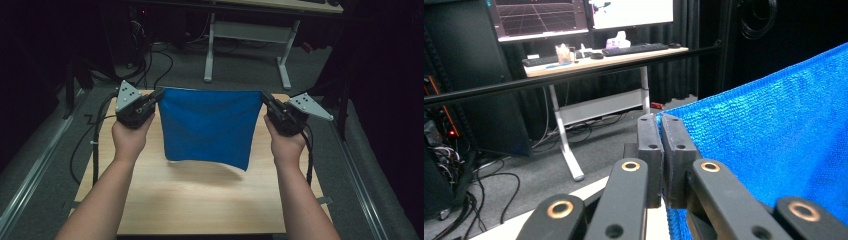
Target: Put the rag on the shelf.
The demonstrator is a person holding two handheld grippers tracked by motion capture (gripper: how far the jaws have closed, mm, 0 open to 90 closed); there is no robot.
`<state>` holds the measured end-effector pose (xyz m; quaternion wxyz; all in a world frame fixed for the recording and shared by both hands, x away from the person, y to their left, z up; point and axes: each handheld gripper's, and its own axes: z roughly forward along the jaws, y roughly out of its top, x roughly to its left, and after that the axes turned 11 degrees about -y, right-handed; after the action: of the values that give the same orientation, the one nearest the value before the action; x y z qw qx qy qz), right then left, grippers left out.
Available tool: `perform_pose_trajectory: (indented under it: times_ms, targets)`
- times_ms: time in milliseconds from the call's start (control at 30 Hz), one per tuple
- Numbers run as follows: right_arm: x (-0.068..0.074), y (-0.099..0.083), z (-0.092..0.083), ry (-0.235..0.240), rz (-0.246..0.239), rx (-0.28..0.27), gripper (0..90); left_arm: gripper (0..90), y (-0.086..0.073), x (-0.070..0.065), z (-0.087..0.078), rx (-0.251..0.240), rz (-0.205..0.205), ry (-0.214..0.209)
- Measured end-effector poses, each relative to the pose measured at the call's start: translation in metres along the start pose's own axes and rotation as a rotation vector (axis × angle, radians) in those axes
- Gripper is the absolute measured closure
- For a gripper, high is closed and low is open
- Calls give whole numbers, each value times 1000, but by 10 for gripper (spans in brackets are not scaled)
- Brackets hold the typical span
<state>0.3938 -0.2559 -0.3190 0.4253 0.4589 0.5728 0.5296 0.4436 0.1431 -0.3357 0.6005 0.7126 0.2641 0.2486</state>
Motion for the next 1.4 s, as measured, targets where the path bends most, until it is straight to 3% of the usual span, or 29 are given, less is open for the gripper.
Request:
perform_pose_trajectory:
  times_ms: [333,767,967,1233,1400]
  targets:
    - [-7,6,26,-28,0,14,890,885,14,12,17,12,46,42]
    - [-8,18,61,-56,-46,34,891,884,23,34,39,29,49,95]
    - [-18,13,89,-84,-44,85,890,883,19,44,60,93,46,102]
    - [-22,3,110,-96,-52,129,891,883,2,56,80,148,3,109]
    - [-22,-14,120,-100,-79,184,890,883,-19,61,89,218,-67,84]
